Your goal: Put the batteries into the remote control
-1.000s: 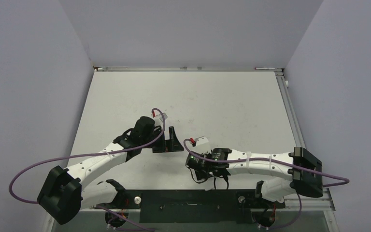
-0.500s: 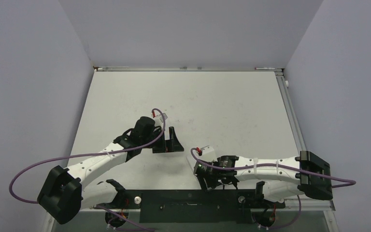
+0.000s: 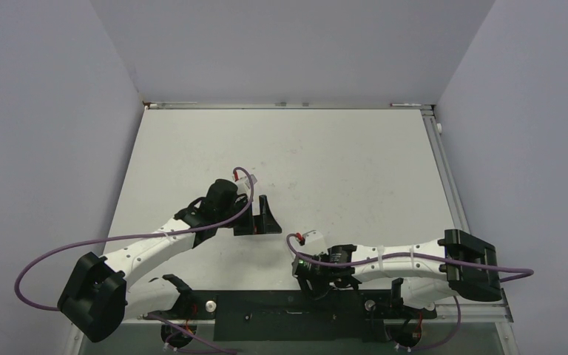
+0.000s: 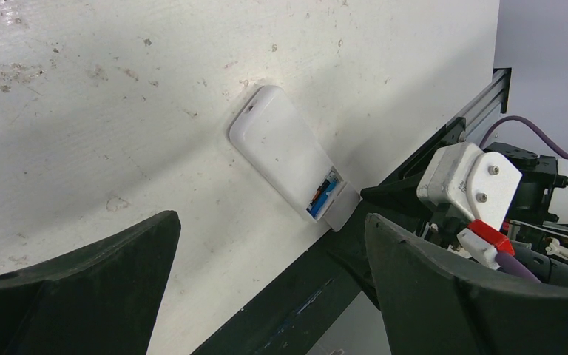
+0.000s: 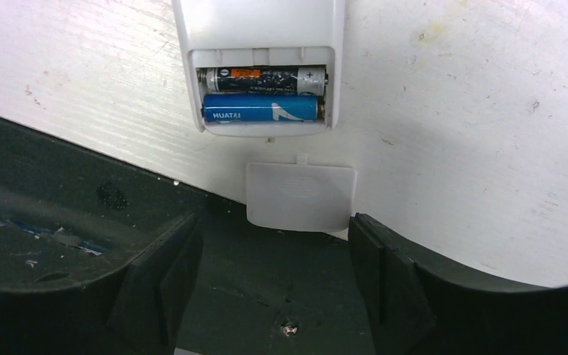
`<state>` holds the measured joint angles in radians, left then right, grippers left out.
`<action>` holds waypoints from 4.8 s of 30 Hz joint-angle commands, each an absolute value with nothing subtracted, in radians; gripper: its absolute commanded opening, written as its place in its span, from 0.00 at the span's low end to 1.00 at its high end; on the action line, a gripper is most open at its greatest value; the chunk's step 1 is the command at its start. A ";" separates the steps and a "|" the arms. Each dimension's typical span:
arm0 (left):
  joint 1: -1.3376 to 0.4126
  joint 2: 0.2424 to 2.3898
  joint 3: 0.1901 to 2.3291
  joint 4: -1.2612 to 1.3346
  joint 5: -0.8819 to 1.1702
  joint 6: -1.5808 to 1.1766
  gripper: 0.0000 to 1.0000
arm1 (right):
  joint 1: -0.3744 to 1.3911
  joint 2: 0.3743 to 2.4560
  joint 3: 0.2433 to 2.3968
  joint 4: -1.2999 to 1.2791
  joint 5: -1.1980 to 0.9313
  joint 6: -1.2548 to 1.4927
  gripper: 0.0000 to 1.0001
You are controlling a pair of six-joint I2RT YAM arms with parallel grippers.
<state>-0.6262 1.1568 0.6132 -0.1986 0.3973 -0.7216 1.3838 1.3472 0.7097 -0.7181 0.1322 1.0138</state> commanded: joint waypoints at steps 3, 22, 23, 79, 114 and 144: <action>-0.620 1.155 0.613 -0.155 0.413 -0.718 0.94 | 1.392 1.346 0.690 -0.701 0.179 1.059 0.71; -0.620 1.165 0.615 -0.148 0.417 -0.718 0.94 | 1.394 1.367 0.678 -0.701 0.175 1.071 0.52; -0.620 1.166 0.615 -0.149 0.417 -0.719 0.94 | 1.394 1.370 0.681 -0.703 0.175 1.070 0.50; -0.718 1.660 0.780 0.167 0.489 -0.806 0.86 | 1.250 1.371 0.893 -0.817 0.129 0.790 0.29; -0.752 1.576 0.641 0.182 0.516 -0.813 0.84 | 1.209 1.457 0.917 -0.806 0.037 0.694 0.28; -0.684 1.470 0.630 0.082 0.430 -0.785 0.91 | 1.206 1.466 0.858 -0.815 -0.030 0.672 0.25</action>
<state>-0.7040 1.5085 0.6327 0.0647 0.4282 -0.7986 1.2102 1.4643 0.8749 -0.7856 -0.0174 0.6834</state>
